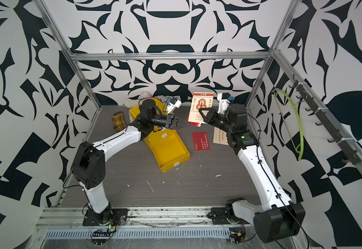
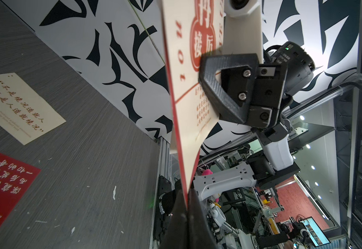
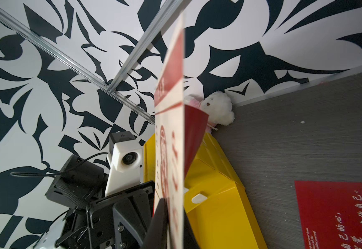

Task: Take the postcards out of the drawer
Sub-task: Place the postcard at the center of the board.

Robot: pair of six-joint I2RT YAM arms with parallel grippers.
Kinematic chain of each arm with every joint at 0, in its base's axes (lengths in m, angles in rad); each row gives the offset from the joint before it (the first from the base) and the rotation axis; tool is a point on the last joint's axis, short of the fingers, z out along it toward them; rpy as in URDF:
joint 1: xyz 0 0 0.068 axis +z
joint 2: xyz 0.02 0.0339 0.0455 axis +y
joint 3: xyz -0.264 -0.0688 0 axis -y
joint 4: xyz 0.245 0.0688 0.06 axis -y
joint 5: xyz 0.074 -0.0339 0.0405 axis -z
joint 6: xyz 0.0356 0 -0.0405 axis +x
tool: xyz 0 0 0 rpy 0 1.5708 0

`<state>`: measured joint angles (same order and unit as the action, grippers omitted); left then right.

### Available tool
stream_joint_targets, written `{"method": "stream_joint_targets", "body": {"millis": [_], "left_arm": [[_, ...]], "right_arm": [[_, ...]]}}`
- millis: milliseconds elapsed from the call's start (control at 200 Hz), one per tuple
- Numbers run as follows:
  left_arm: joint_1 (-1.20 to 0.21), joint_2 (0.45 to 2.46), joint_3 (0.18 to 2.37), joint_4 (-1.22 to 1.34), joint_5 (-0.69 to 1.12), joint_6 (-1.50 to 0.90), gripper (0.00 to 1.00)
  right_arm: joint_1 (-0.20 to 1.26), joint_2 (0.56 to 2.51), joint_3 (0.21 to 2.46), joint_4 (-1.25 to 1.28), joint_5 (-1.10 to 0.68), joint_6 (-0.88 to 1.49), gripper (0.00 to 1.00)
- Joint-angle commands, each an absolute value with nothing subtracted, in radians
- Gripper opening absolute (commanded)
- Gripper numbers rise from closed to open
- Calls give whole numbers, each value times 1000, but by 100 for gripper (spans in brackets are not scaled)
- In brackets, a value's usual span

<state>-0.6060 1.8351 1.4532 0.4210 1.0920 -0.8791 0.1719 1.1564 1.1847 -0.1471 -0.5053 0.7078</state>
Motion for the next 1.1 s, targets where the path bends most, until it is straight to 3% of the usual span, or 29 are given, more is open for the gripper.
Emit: {"method": "stream_joint_targets", "body": {"millis": [0, 370, 700, 1095], "left_arm": [[-591, 1782, 1443, 354, 1091, -813, 0], [-550, 1723, 1398, 253, 1019, -725, 0], [-541, 1712, 1387, 223, 997, -696, 0], [-515, 1680, 1417, 58, 968, -574, 0]], "right_arm": [[164, 1116, 1218, -169, -420, 645, 10], [156, 1073, 1208, -242, -301, 575, 5], [152, 1077, 1218, -256, -315, 557, 6], [147, 1019, 1224, -354, -187, 464, 6]]}}
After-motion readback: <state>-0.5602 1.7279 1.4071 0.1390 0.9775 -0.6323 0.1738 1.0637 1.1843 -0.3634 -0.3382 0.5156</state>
